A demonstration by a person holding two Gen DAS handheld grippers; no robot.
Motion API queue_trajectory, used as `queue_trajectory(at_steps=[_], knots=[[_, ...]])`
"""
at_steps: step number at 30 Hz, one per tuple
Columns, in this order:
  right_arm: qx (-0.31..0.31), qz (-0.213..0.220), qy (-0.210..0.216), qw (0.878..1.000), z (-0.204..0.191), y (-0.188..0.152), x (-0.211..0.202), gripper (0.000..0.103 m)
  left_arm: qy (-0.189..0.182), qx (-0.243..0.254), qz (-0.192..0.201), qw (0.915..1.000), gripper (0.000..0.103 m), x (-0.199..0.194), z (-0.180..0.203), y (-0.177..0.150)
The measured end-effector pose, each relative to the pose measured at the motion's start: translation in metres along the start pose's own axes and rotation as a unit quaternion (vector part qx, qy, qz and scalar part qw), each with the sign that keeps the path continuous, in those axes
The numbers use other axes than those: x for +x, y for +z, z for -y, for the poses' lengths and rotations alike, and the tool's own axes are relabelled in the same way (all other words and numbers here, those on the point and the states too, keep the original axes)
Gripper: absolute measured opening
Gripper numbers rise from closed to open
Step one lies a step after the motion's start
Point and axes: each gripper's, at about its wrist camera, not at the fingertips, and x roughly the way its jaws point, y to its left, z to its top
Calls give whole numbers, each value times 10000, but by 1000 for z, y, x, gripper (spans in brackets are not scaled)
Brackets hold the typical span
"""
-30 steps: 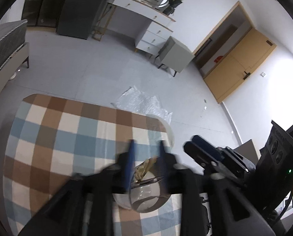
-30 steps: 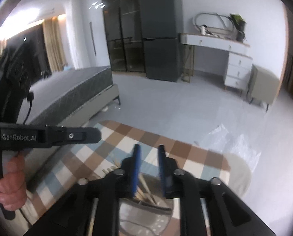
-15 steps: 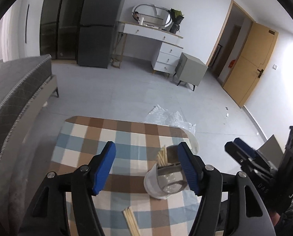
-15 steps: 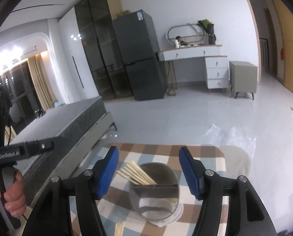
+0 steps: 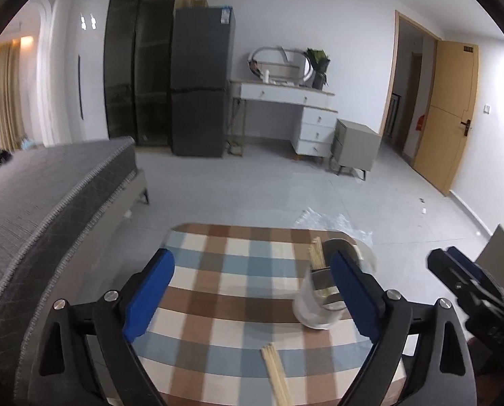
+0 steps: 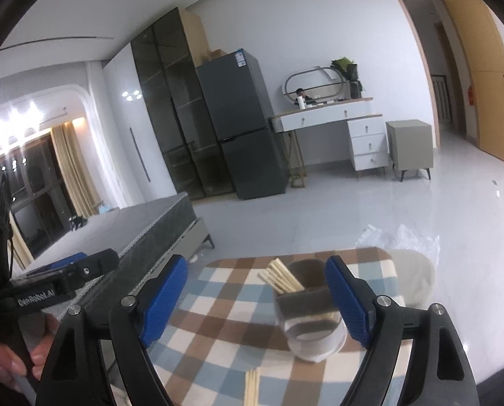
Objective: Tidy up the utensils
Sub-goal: 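Open both tools to release the chopsticks and pull back from the holder, then move both open tools down toward the remaining chopsticks on the rug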
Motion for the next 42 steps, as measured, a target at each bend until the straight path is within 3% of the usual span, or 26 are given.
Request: queue_trajectory(at_steps=[6, 13, 18, 24, 29, 36, 40, 42], knots=[[160, 122, -110, 9997, -2, -21, -20, 93, -33, -43, -44, 10000, 93, -8, -5, -21], [-166, 100, -248, 9995, -10, -49, -24, 97, 71, -60, 87, 9999, 94, -3, -13, -48], [-326, -65, -314, 9990, -12, -75, -19, 98, 141, -110, -80, 9998, 94, 13, -19, -72], [-648, -494, -400, 9959, -15, -108, 0, 98, 252, -196, -455, 9985, 94, 42, -25, -100], [-695, -1214, -411, 9893, -9, -128, 32, 96, 222, -272, -784, 9963, 94, 67, -32, -123], [-553, -2298, -283, 9713, -1, -152, 89, 69, 415, -466, -1274, 9899, 94, 100, -53, -143], [-329, -3061, -188, 9513, 7, -166, 135, 54, 578, -647, -1449, 9856, 94, 113, -70, -143], [-255, -3380, -122, 9407, 8, -172, 156, 41, 636, -764, -1582, 9824, 94, 119, -79, -145]])
